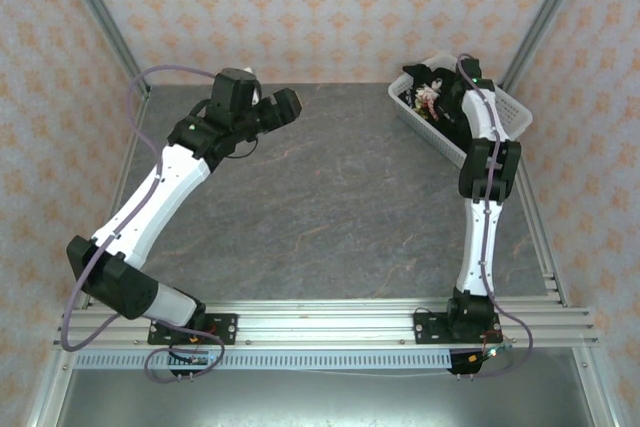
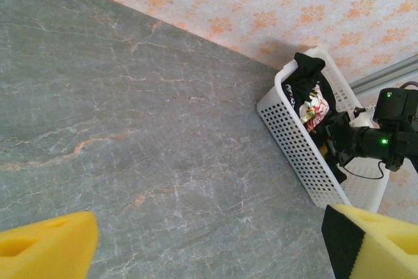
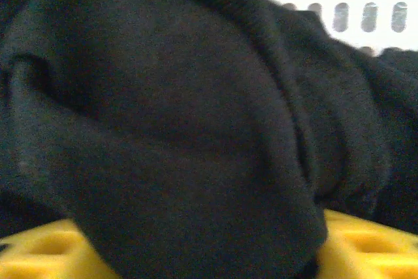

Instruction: Fold and stack the t-shirts

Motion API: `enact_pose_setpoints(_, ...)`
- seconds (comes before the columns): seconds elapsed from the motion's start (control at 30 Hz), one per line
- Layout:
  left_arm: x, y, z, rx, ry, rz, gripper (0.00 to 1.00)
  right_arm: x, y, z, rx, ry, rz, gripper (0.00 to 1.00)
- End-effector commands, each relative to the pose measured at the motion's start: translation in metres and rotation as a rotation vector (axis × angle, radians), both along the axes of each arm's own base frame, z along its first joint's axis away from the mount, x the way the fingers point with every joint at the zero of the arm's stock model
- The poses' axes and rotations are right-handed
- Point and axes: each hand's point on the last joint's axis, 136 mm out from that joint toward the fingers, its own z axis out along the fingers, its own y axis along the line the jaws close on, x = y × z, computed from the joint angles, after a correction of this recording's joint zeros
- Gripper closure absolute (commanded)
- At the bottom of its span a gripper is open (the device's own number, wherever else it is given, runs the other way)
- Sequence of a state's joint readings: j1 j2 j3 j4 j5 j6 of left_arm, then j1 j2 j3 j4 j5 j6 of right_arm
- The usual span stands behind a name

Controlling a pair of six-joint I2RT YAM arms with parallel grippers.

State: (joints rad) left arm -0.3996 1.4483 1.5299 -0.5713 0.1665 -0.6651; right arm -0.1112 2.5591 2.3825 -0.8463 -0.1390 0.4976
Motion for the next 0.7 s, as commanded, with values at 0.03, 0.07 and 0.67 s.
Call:
enact_pose_setpoints(0.03, -0.017, 0.015, 0.004, 0.043, 0.007, 0.029, 0.14, 0.007, -0.005, 0.048, -0.036, -0.111, -0.018, 1.00)
enact_pose_setpoints(0.07, -0.018, 0.017, 0.003, 0.047, 0.008, 0.033, 0.15, 0.009, -0.008, 0.071, -0.059, -0.164, -0.023, 1.00)
enact_pose_setpoints(0.67, -0.019, 0.067, -0.029, 0.269, 0.123, 0.241, 0.23, -0.116, 0.105, 0.499, -0.229, -1.009, 0.200, 1.00)
